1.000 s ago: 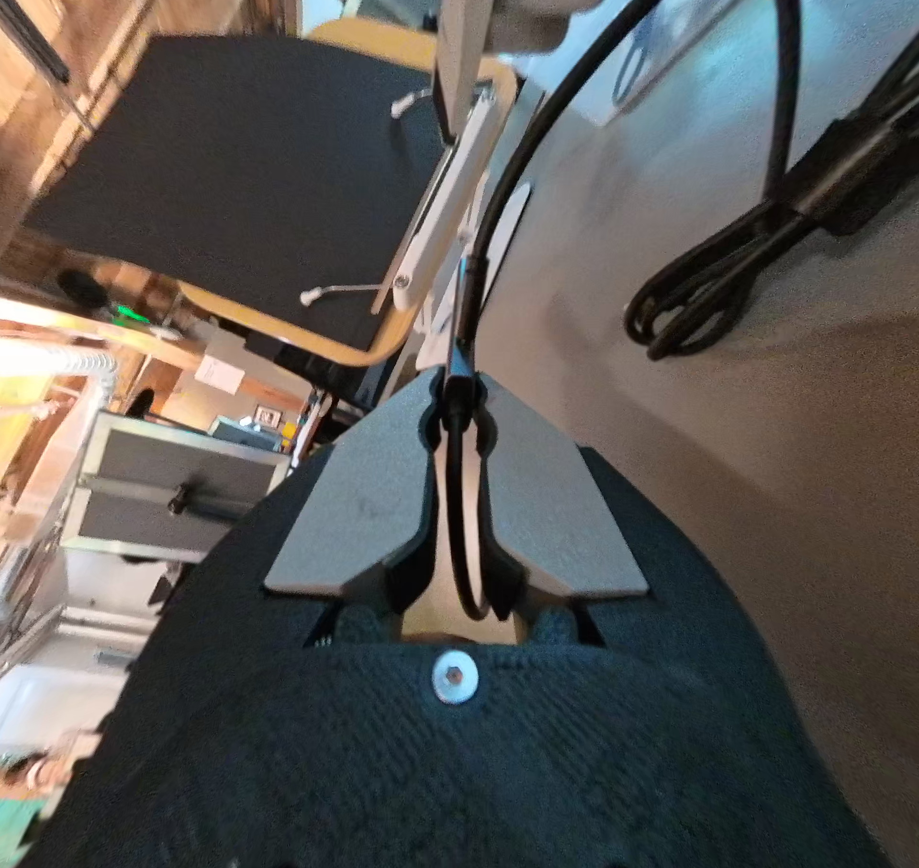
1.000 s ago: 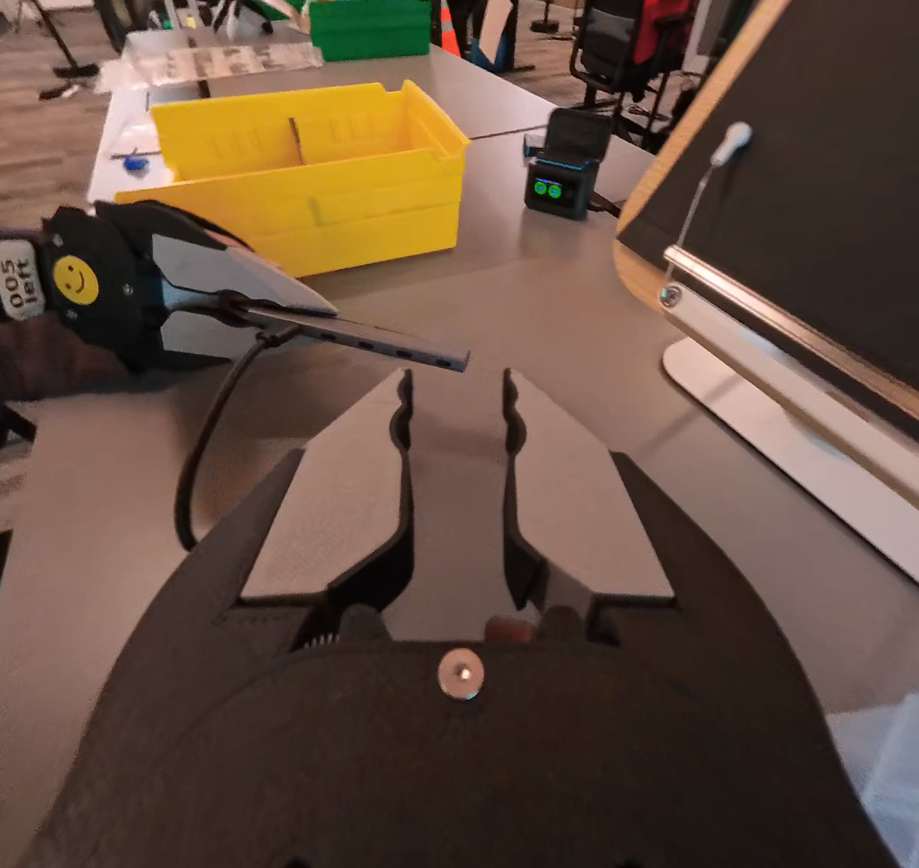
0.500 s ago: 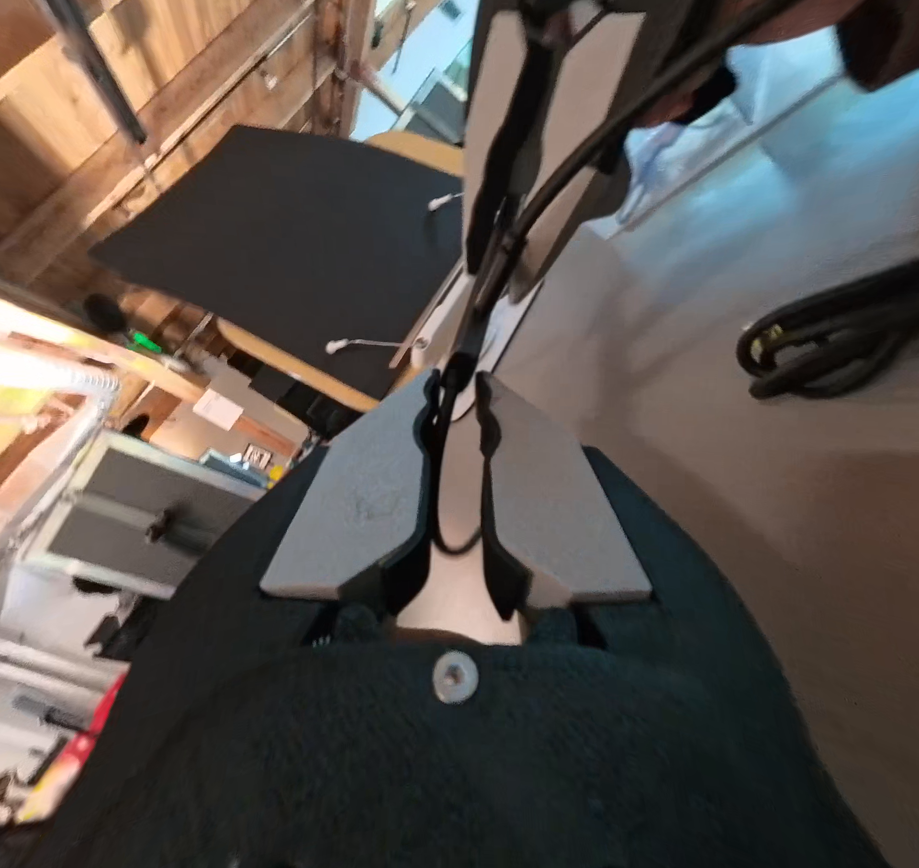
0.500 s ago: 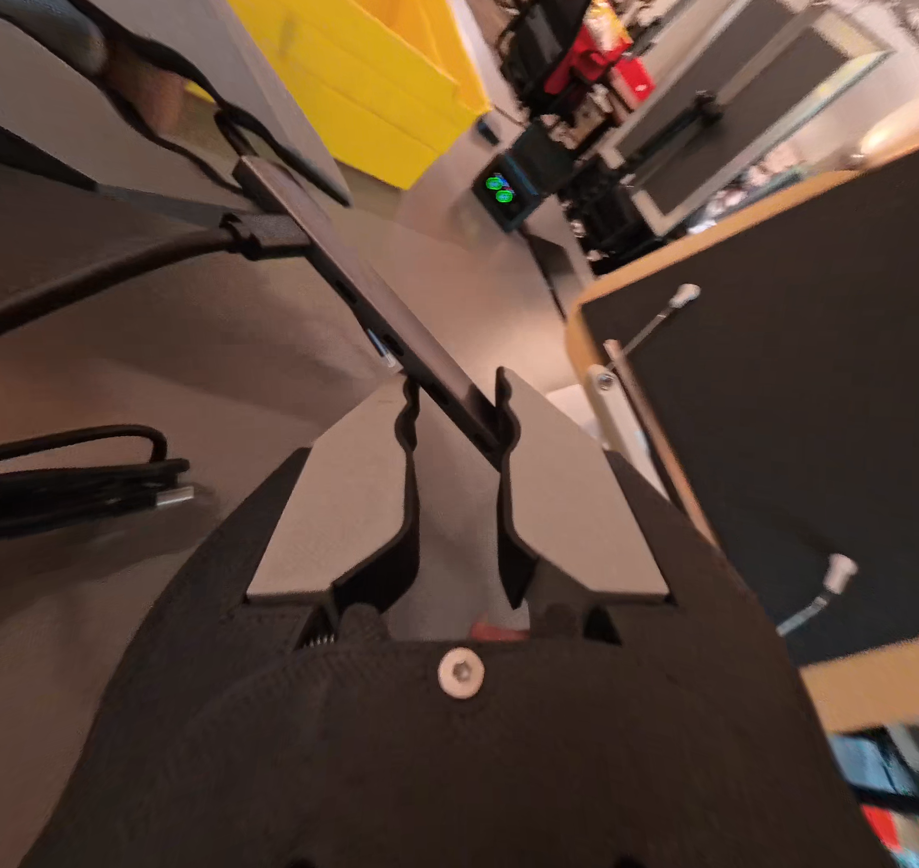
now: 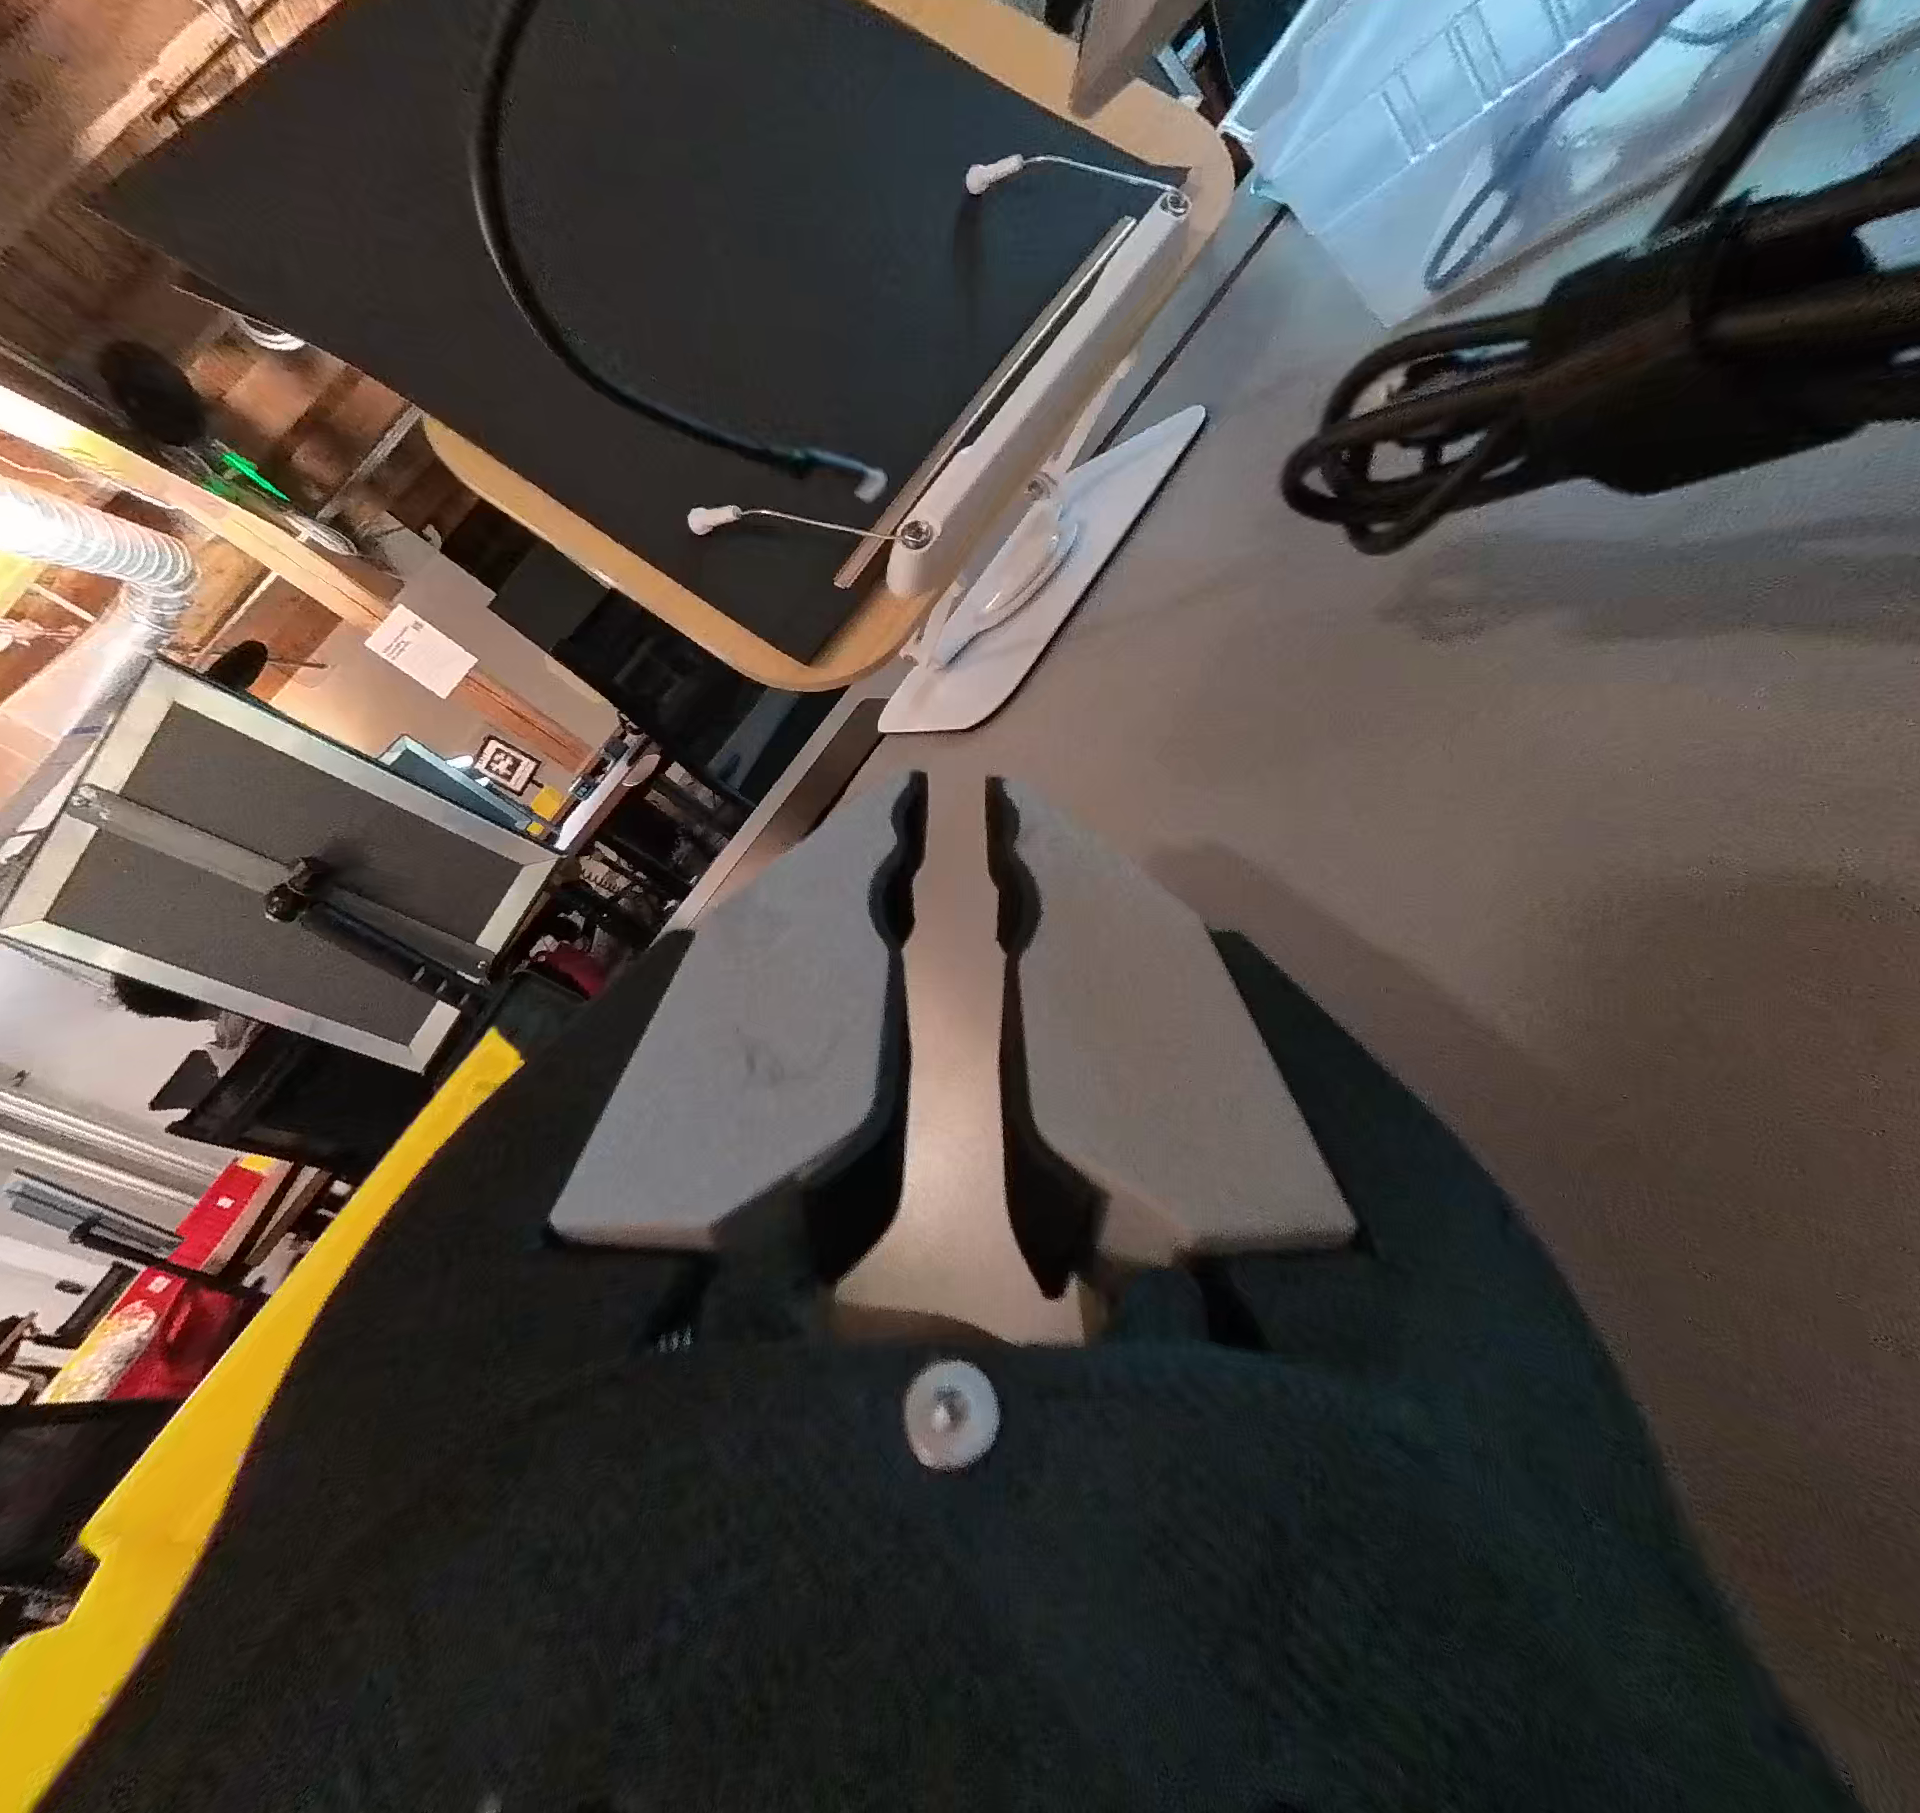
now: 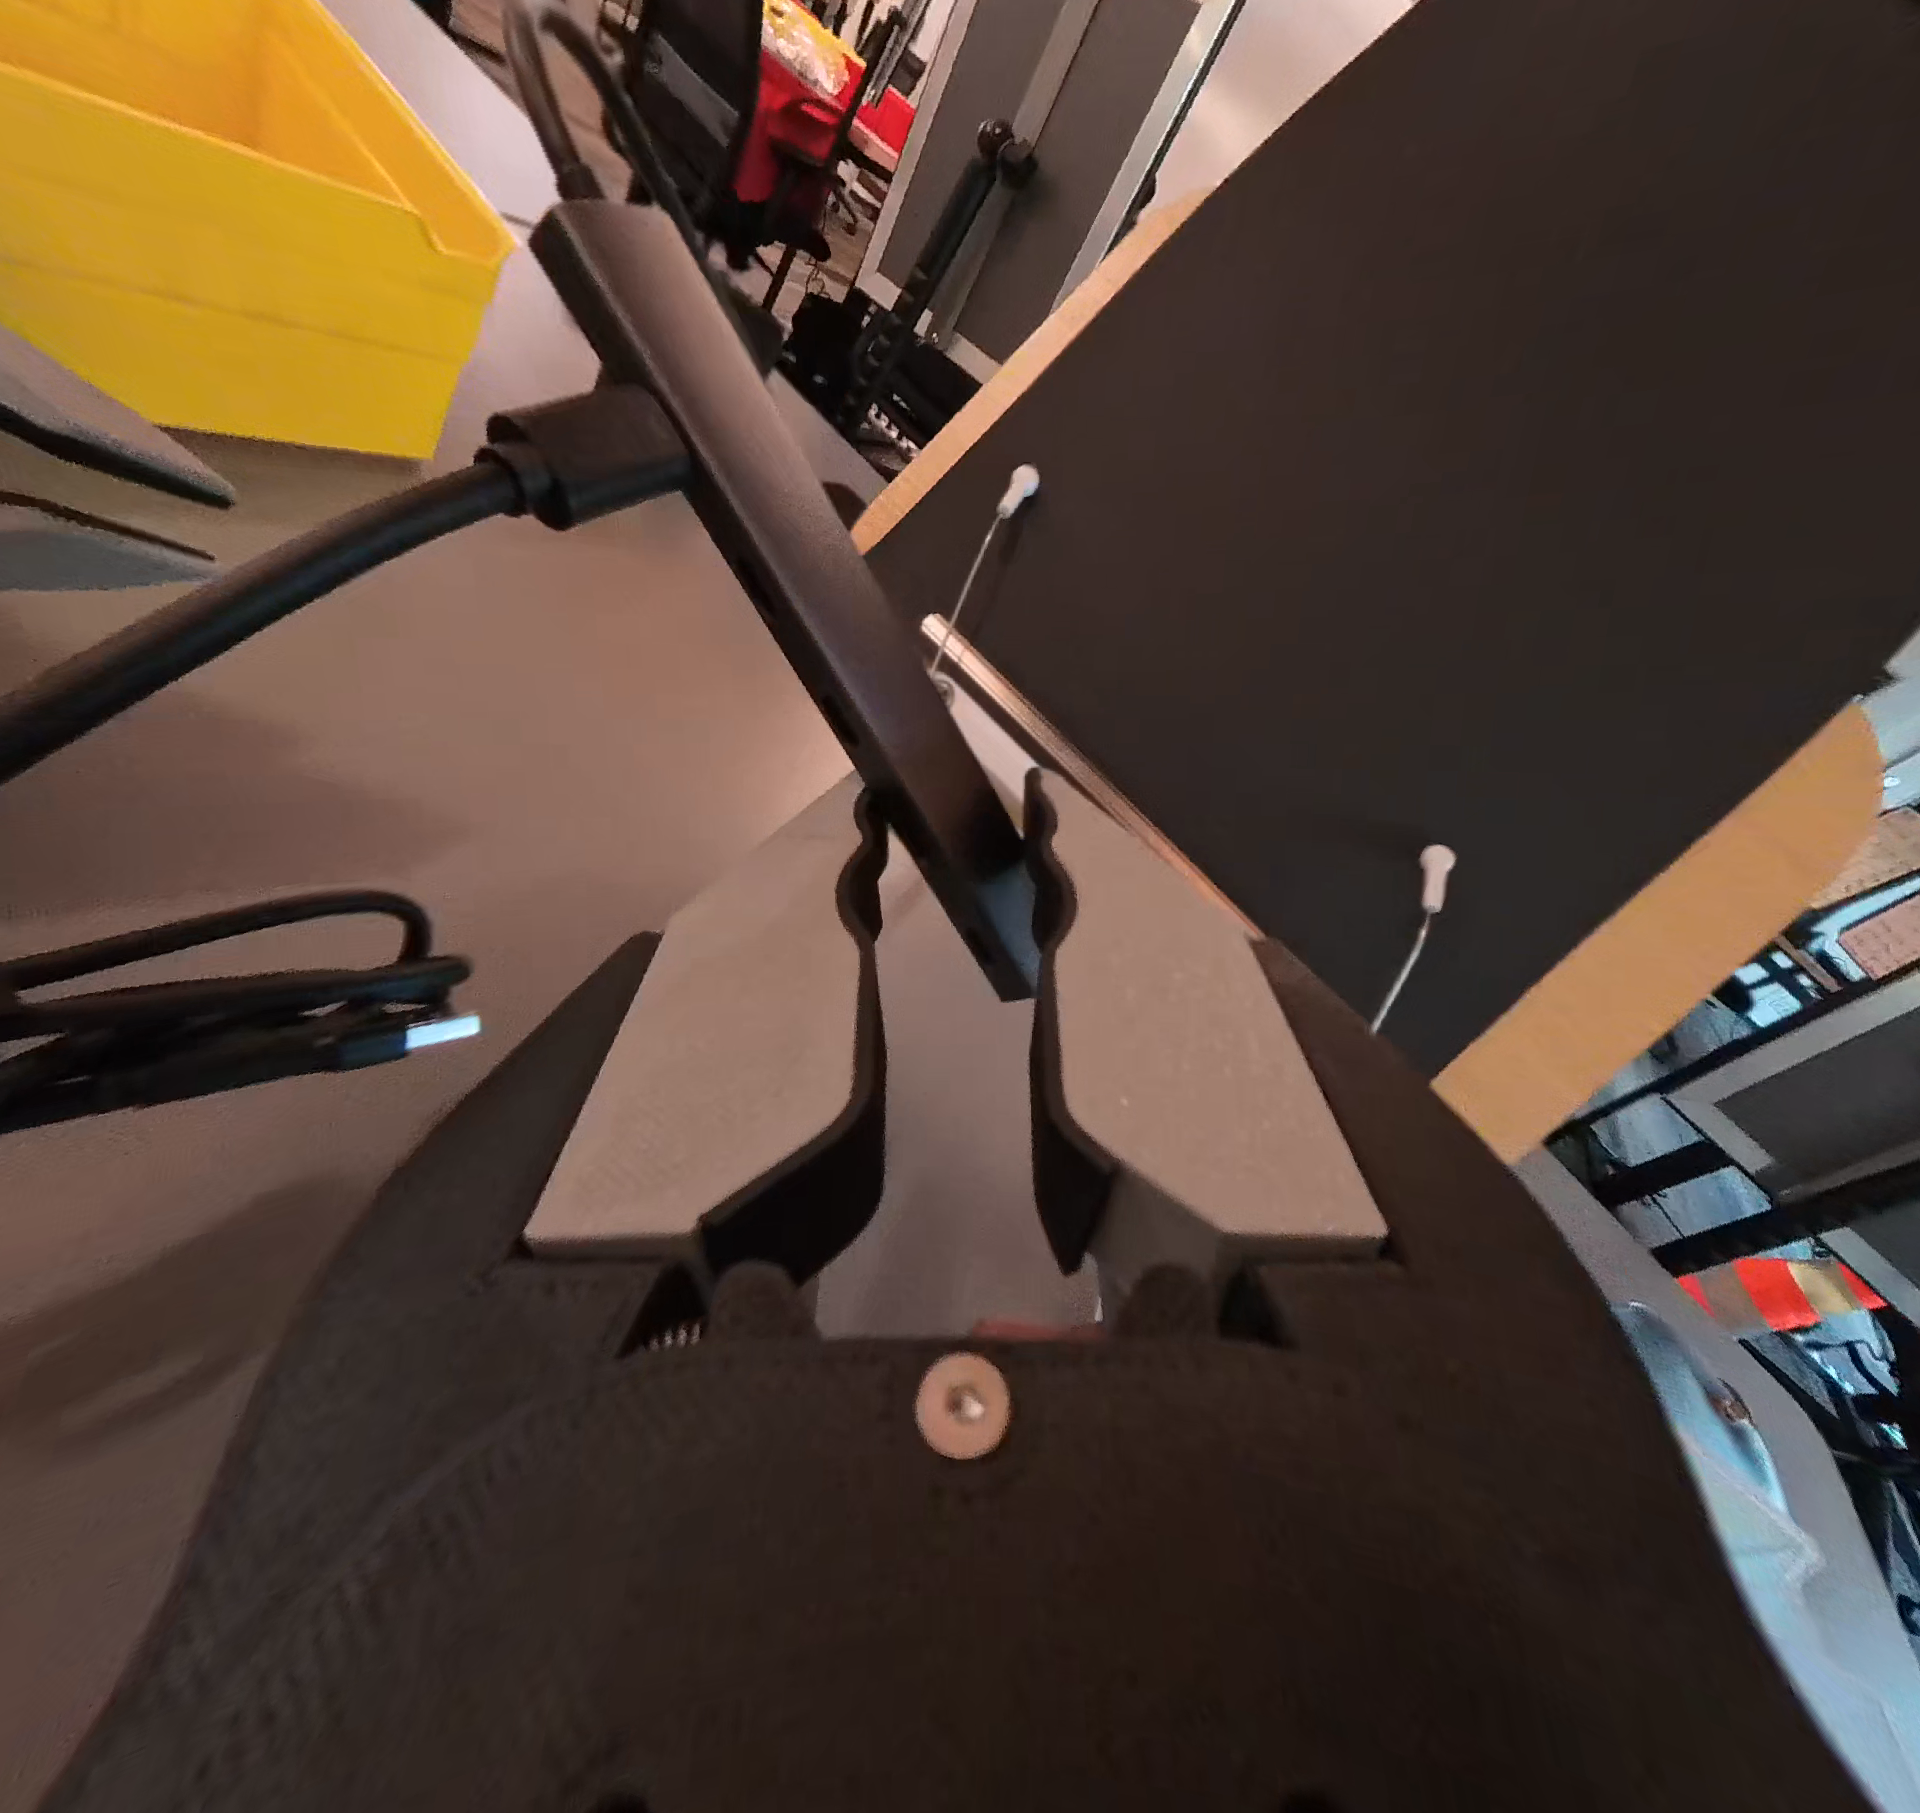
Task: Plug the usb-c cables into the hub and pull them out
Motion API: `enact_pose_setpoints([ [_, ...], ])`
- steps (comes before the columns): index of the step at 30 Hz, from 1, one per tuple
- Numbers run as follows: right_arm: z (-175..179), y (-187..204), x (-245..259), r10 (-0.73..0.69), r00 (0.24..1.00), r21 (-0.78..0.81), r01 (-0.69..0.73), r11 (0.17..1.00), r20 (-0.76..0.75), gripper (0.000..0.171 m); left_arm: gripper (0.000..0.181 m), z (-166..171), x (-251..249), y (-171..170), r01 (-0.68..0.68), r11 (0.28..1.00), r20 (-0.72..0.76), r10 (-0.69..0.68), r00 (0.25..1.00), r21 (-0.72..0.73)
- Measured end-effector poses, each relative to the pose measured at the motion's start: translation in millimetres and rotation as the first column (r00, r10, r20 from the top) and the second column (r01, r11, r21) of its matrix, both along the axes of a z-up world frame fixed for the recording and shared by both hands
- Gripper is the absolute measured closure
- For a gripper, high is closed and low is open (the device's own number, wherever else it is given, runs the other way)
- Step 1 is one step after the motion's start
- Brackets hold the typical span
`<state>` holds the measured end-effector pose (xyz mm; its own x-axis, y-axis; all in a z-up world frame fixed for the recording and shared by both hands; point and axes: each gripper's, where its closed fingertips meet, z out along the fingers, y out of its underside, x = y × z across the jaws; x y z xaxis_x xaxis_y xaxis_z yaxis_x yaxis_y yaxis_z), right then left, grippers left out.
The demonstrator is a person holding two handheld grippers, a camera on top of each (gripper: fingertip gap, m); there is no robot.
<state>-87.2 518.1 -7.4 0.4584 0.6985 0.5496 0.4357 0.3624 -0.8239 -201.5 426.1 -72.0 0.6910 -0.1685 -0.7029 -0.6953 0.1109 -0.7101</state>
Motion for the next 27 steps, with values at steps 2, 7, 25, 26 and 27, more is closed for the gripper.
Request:
enact_pose_setpoints([
  [2,-6,0,-3,0.003,1.0,-0.002,-0.003,1.0,0.026,0.148,0.174,-1,-1,0,-0.006,1.0,-0.005,0.006,1.0,-0.001],
  [7,-15,-7,-13,0.019,0.997,0.008,-0.02,1.0,0.075,0.148,0.177,-2,-2,1,-0.014,1.0,-0.014,0.014,1.0,-0.007],
  [25,-21,0,-11,-0.01,0.998,-0.045,0.012,0.999,0.056,0.148,0.181,-13,-6,5,-0.037,0.999,-0.086,0.034,0.996,-0.037],
  [26,-21,2,-10,-0.014,0.998,-0.049,0.017,0.999,0.055,0.148,0.181,-13,-6,5,-0.038,0.999,-0.088,0.035,0.995,-0.038],
  [27,-22,3,-9,-0.019,0.998,-0.052,0.022,0.998,0.054,0.148,0.181,-13,-6,5,-0.039,0.999,-0.088,0.035,0.995,-0.038],
])
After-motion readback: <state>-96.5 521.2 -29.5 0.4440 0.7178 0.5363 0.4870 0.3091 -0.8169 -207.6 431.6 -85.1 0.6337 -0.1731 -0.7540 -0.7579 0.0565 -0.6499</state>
